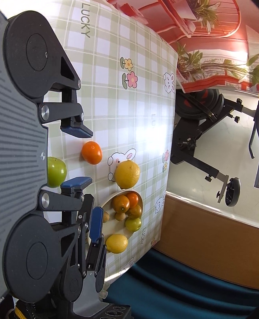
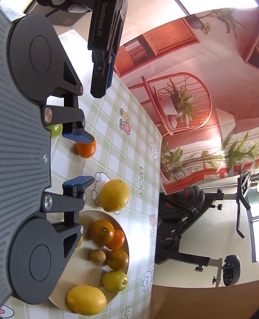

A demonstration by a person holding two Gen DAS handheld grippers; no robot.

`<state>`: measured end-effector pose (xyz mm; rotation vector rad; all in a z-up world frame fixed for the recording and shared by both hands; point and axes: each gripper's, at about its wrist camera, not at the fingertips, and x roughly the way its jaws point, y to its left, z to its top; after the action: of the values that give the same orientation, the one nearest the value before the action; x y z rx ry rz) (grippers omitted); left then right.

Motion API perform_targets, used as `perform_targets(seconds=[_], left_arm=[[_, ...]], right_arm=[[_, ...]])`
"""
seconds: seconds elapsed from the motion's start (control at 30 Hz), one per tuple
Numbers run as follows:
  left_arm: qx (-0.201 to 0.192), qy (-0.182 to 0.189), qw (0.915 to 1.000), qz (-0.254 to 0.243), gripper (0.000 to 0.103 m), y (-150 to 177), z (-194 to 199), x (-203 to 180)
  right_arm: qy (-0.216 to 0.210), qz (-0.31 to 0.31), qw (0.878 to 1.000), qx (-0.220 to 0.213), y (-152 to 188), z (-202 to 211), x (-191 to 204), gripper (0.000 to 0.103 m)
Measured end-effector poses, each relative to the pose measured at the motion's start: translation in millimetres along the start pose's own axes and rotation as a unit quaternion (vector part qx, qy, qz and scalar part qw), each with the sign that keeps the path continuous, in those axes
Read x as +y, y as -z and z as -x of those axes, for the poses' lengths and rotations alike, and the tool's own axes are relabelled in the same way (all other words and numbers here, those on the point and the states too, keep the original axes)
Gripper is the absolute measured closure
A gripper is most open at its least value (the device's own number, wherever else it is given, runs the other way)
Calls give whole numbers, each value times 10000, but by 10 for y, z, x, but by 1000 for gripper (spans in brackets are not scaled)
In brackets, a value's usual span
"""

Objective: Organize fruits
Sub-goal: 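Lower the left tool around the green apple and close its fingers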

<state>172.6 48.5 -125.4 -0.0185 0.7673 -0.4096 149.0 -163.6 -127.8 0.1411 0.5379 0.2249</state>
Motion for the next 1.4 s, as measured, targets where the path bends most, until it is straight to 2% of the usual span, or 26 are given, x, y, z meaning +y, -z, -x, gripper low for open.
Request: perform_targets(seconds=[0.33, 0.47, 0.93, 1.1, 1.4], left_arm=[[162, 144, 9992, 335, 57, 117, -87, 121], [356, 186, 9991, 143, 57, 216, -153, 99], [571, 608, 9955, 452, 58, 386, -322, 103], [625, 680, 9947, 452, 57, 443, -350, 76], [481, 620, 9958, 468, 56, 493, -341, 59]], right_arm=[[-303, 646, 9961, 523, 182, -174, 257, 61], [-408, 887, 9930, 667, 244, -226, 362, 60], [-668, 971, 9888, 917, 314, -373, 436, 52], [-710, 972, 9871, 1052, 335, -427, 443, 52], [-805, 740, 9865, 1218, 373, -465, 362, 52]])
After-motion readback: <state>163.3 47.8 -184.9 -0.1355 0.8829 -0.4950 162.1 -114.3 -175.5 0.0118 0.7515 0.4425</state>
